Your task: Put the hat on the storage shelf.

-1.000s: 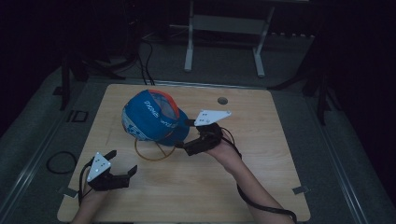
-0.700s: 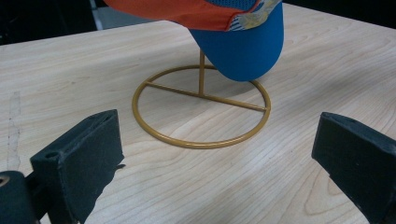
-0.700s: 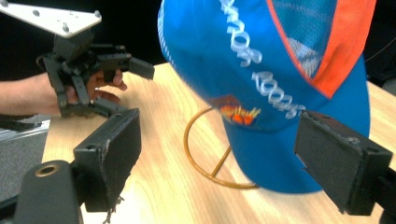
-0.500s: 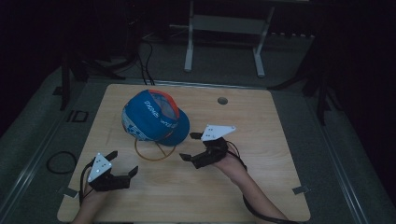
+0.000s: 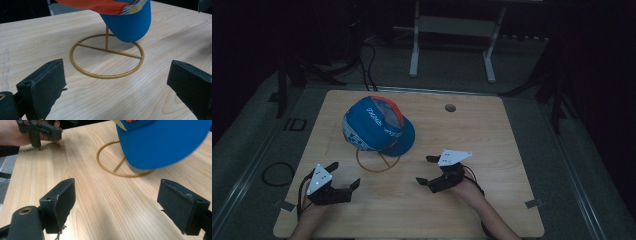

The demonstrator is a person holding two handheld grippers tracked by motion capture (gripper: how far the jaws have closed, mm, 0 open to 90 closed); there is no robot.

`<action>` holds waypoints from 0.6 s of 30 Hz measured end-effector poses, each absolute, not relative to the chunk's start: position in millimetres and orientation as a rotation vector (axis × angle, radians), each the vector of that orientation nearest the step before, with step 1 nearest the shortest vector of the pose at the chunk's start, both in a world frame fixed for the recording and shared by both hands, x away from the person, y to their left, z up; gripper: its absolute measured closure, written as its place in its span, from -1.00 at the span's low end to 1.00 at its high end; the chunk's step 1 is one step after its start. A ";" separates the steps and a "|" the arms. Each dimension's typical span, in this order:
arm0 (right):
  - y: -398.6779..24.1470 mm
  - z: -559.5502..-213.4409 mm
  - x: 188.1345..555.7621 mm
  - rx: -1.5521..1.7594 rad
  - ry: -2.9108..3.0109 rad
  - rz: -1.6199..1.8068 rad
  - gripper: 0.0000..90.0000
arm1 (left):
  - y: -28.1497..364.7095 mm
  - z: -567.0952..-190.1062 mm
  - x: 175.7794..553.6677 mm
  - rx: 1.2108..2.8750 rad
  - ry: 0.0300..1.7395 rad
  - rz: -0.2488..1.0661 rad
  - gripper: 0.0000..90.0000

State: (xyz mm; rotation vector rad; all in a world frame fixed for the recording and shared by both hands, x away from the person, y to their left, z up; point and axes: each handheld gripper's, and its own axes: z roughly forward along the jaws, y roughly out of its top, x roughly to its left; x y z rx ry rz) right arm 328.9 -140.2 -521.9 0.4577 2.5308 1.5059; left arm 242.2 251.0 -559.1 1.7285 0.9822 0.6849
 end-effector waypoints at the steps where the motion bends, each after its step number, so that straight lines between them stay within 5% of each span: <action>1: -143.4 -524.0 328.4 0.466 2.532 1.506 -0.67 | 250.8 -559.2 242.4 1.733 0.986 0.688 -0.95; 18: -197.2 -552.2 321.3 0.616 2.533 1.471 -0.67 | 249.9 -561.7 242.8 1.757 0.996 0.693 -0.95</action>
